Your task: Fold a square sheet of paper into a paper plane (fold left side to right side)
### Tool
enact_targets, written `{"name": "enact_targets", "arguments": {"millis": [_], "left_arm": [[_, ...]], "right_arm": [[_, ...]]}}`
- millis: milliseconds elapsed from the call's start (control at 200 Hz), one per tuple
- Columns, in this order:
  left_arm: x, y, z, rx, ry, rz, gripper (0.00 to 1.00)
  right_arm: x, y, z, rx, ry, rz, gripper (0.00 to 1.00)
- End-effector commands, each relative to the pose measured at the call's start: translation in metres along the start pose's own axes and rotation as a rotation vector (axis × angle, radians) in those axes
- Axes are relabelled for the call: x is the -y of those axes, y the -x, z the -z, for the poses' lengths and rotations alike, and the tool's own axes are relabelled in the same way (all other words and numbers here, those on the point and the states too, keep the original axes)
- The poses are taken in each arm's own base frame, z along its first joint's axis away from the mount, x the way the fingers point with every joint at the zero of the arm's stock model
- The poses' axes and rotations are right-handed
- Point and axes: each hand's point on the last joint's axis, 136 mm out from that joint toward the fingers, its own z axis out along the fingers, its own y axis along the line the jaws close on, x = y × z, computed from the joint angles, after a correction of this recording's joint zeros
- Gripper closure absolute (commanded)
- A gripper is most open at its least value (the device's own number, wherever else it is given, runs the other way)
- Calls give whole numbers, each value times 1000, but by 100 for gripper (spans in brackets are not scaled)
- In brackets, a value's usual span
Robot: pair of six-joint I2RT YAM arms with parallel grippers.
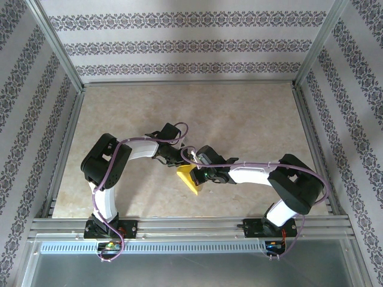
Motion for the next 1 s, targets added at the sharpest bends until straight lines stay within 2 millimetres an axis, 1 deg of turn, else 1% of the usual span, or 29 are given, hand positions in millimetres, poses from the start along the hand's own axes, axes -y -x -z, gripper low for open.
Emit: {"name": "enact_targets", "arguments": {"millis": [0,310,530,994], "left_arm": [[-25,-18,-15,-51,97,24,92],[-27,-19,-15,-52,100,26,92],[-28,-19,-16,-54,104,26,92],[-29,-19,-16,-53,107,26,92]], "right_arm": [[11,-9,-4,-24,-26,-25,100],[16,-14,-7,-35,-48,-29,100],[19,-12,-6,-23,-64,-27,100],[17,-7,-5,-15,-61,-14,100]]}}
